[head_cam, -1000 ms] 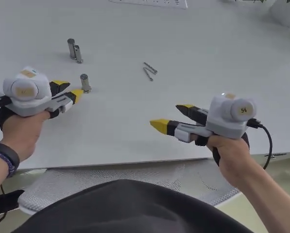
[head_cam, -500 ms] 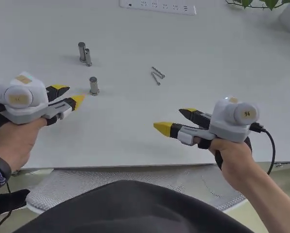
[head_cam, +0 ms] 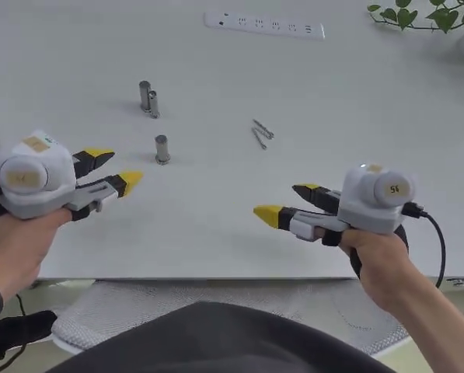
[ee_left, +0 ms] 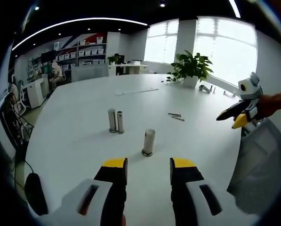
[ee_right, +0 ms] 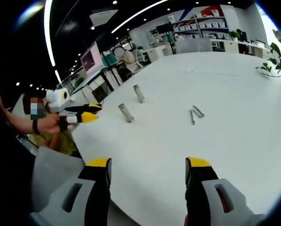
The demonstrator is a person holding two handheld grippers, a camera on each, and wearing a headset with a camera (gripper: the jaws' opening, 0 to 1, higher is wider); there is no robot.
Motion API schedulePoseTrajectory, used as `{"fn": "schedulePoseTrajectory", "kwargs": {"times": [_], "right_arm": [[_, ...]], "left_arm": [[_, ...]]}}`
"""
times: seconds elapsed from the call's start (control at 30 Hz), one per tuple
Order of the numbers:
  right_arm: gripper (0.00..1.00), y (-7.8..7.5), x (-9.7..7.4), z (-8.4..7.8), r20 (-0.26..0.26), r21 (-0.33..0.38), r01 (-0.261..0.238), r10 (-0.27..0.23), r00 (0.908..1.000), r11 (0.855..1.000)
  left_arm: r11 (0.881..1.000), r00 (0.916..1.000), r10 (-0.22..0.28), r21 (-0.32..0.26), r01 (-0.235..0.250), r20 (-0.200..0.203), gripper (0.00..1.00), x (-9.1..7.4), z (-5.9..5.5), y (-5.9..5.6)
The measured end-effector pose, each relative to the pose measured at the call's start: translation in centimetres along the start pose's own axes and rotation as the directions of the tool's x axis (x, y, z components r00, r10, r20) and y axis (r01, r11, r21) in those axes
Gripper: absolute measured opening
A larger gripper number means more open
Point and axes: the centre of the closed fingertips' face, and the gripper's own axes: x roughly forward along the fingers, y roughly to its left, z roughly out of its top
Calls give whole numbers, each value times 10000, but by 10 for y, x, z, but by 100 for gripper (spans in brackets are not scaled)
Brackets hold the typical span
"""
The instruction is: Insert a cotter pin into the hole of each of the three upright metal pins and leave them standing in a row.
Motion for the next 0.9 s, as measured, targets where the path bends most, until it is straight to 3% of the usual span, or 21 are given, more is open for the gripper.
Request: {"fn": "schedulePoseTrajectory", "kwargs": {"times": [0.2, 0.9], "right_arm": [[64, -10, 4, -8, -184, 71, 59, -58, 9998, 10000], [58, -33, 23, -8, -634, -23, 293, -294, 9976, 9996]], "left_arm": [[9999, 9999, -64, 81, 63, 92, 38, -9, 5, -2], [10000, 9999, 44, -59, -43, 165, 40, -23, 8, 6]]}}
